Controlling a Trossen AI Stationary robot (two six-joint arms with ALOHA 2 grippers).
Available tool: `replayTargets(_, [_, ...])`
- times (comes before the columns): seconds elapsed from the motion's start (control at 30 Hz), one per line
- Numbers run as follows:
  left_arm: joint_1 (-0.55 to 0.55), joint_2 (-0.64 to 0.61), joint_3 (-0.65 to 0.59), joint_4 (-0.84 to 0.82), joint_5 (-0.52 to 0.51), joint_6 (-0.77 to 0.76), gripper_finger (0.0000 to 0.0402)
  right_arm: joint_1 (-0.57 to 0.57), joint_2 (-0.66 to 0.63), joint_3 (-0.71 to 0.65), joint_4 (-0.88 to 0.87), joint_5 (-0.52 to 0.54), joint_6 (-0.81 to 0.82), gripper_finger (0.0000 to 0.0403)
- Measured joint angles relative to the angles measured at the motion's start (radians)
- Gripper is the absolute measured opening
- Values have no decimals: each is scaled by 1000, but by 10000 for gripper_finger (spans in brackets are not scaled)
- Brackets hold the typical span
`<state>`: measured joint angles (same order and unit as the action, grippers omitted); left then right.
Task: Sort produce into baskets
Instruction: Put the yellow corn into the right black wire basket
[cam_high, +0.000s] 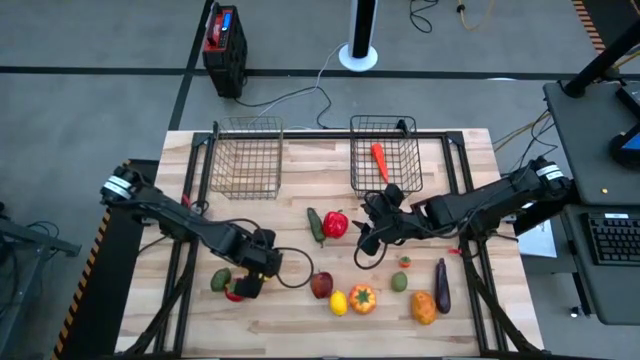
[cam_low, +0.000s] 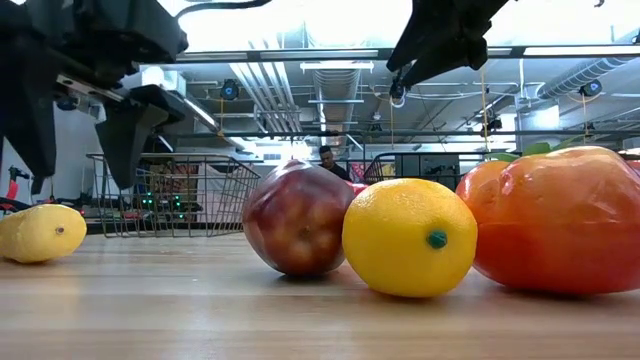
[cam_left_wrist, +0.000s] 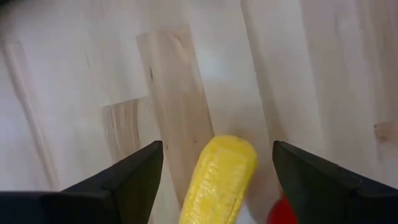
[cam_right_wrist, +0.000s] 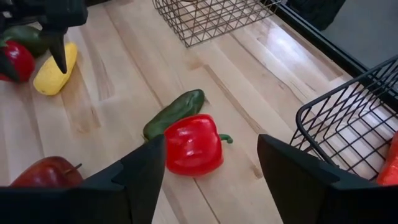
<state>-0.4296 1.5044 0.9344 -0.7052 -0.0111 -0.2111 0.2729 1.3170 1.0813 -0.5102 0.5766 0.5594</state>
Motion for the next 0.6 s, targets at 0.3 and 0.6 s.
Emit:
replayTargets(0.3, [-2,54,-1,-21,-5,0,286,0,0,0,0,0,6,270])
replayTargets(0.6, [-9,58,-1,-21,-5,0,285,0,1,-2,0,0,18,271])
